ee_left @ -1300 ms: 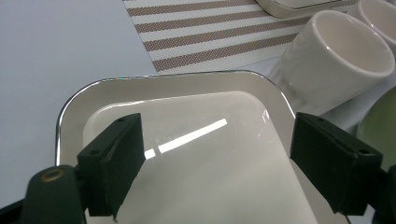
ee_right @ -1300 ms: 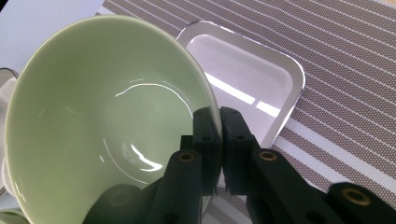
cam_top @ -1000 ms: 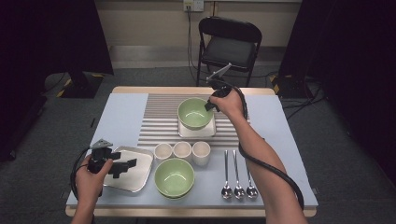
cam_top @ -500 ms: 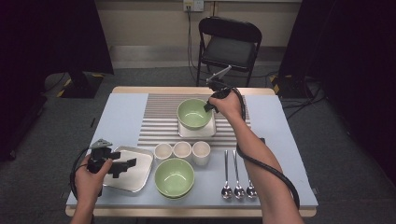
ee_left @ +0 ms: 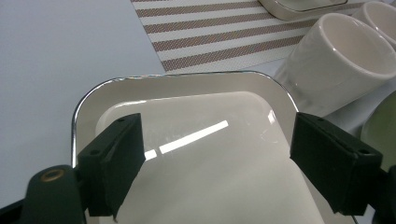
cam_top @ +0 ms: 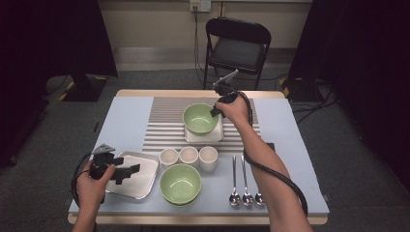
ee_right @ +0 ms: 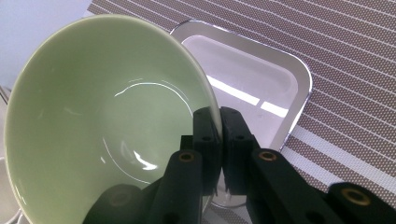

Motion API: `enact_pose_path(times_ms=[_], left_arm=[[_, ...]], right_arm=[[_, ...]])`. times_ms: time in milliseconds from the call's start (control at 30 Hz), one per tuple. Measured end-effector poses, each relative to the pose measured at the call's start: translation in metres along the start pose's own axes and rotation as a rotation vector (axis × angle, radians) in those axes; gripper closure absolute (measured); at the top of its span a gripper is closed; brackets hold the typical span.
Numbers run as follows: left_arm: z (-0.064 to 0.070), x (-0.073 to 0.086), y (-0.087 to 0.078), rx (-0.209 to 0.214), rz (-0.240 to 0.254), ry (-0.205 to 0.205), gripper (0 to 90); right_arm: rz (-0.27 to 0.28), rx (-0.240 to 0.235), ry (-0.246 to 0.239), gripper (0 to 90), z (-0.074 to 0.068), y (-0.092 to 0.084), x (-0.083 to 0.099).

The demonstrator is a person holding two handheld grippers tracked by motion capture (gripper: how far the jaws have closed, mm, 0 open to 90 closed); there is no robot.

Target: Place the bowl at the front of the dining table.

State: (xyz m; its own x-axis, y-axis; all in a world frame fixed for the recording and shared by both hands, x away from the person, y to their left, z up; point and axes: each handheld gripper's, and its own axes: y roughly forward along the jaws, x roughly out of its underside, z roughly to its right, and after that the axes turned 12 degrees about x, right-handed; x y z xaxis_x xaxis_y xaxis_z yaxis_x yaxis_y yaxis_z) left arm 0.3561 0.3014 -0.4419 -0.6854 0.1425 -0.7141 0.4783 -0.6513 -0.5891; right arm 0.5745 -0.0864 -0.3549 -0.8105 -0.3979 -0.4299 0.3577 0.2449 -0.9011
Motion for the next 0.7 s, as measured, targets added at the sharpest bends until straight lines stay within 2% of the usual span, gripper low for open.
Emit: enact_pose_path(times_ms=[700], left_arm=[[-0.0005,0.0002,-0.0011,-0.003,-0.001,0.005,17.4]], right_arm=[[-0.008,0.016,0.024,86.2,0.0089,0.0079,0.0015]])
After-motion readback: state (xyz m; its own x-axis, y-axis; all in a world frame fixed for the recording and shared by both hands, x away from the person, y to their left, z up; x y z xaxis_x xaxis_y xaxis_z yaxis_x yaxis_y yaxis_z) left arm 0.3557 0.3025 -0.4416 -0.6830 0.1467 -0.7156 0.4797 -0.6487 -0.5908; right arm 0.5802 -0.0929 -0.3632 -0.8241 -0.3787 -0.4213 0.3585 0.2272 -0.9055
